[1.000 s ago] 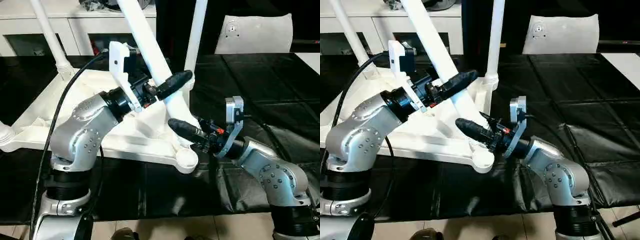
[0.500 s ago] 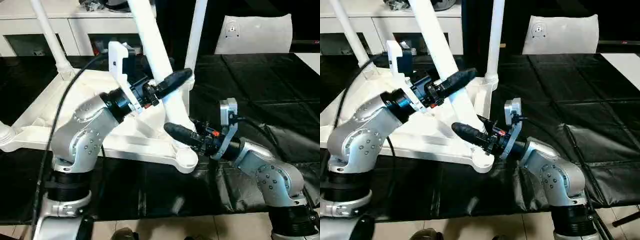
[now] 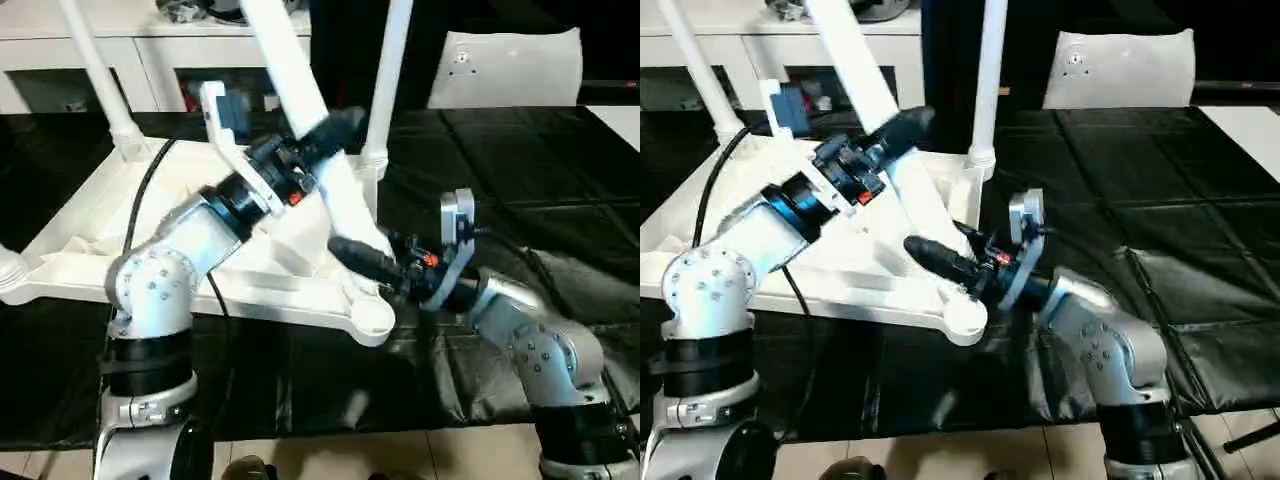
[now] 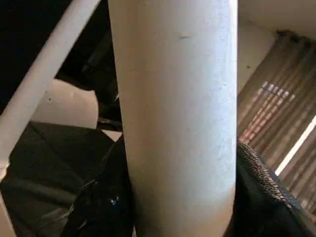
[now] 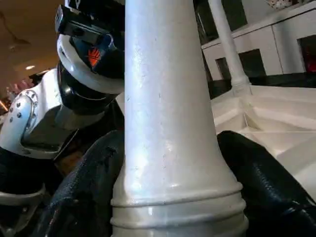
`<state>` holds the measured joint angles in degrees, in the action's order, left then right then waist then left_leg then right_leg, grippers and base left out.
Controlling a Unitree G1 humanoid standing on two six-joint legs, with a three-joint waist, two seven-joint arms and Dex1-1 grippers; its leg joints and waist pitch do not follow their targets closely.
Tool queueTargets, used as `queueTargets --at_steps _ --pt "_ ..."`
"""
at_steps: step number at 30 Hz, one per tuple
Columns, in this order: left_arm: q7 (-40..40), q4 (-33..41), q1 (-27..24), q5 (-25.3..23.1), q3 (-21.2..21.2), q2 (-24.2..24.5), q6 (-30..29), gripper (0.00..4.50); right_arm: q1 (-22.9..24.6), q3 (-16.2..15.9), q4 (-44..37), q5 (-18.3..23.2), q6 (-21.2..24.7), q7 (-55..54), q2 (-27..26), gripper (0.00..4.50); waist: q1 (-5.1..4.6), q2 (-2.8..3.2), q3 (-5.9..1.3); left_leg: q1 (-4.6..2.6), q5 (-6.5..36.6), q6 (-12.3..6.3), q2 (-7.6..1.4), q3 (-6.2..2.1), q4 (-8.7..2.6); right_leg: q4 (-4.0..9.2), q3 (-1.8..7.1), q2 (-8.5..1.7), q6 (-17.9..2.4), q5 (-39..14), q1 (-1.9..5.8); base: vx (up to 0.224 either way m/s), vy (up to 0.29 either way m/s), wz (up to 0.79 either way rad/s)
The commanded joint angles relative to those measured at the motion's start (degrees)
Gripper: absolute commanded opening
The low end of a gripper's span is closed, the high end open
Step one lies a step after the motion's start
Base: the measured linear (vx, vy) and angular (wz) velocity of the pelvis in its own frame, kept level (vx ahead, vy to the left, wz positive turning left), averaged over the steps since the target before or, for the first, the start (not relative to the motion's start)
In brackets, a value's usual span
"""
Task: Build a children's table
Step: Pick table leg
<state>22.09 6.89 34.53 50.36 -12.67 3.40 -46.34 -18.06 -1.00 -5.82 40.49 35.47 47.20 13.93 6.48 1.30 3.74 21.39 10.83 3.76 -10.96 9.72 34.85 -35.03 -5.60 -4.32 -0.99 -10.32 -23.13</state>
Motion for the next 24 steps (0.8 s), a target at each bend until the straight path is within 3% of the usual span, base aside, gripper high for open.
queueTargets --at_steps 1,4,6,10,15,19,24 --pt "-1.9 -0.1 1.8 -2.0 -2.1 1.4 0.9 1.99 -0.5 -0.2 1.2 -1.9 -0.8 -1.4 0.5 2.7 0.08 -1.03 -4.53 -0.09 5.1 -1.76 -1.6 -0.39 -3.59 4.63 3.03 -3.7 -6.3 -15.5 3.46 0.0 0.0 0.0" --pt "-3.1 -0.3 2.2 -2.5 -1.2 2.5 0.3 1.97 -1.4 0.0 2.3 -2.5 -1.5 -2.5 -0.1 2.7 0.03 -0.89 -4.55 -0.13 5.4 -1.57 -1.65 -0.46 -3.63 4.58 3.02 -3.75 -6.1 -15.8 3.44 0.0 0.0 0.0" --pt "-3.6 -0.4 2.3 -2.5 -1.3 2.5 0.2 1.97 -1.5 0.0 2.5 -2.7 -1.8 -2.6 -0.2 3.26 0.02 -0.91 -4.54 -0.17 5.4 -1.49 -1.67 -0.43 -3.63 4.59 3.03 -3.76 -6.1 -15.5 3.41 0.0 0.0 0.0" --pt "-4.7 -1.0 2.8 -3.9 -1.1 3.5 0.5 1.95 -1.9 0.5 2.9 -3.3 -3.1 -2.8 -0.4 3.69 -0.09 -0.82 -4.62 -0.21 5.1 -1.2 -1.67 -0.52 -3.64 4.36 3.05 -3.64 -5.9 -14.2 3.51 0.0 0.0 0.0" --pt "-6.5 -2.9 4.0 -5.0 -1.6 4.6 0.9 1.91 -1.9 4.5 1.4 -0.2 -2.5 -3.6 -0.3 4.06 0.09 -0.87 -4.67 -0.3 4.8 -1.63 -1.64 -0.43 -3.59 4.35 3.05 -3.68 -6.3 -13.7 3.45 0.0 0.0 0.0" --pt "-5.5 -3.5 4.3 -5.7 -0.8 5.6 1.2 1.91 -4.1 8.2 1.4 3.4 1.2 -6.9 0.2 4.35 0.06 -0.94 -4.71 -0.26 4.3 -1.7 -1.65 -0.43 -3.58 4.19 3.05 -3.71 -7.0 -13.1 3.51 0.0 0.0 0.0" --pt "-4.3 -3.6 4.5 -6.6 0.6 6.5 1.0 1.91 -5.3 7.1 1.9 0.2 0.8 -7.4 2.0 4.35 0.05 -0.94 -4.61 -0.29 4.5 -1.09 -1.56 -0.35 -3.58 4.32 3.03 -3.67 -6.5 -14.3 3.45 0.0 0.0 0.0"
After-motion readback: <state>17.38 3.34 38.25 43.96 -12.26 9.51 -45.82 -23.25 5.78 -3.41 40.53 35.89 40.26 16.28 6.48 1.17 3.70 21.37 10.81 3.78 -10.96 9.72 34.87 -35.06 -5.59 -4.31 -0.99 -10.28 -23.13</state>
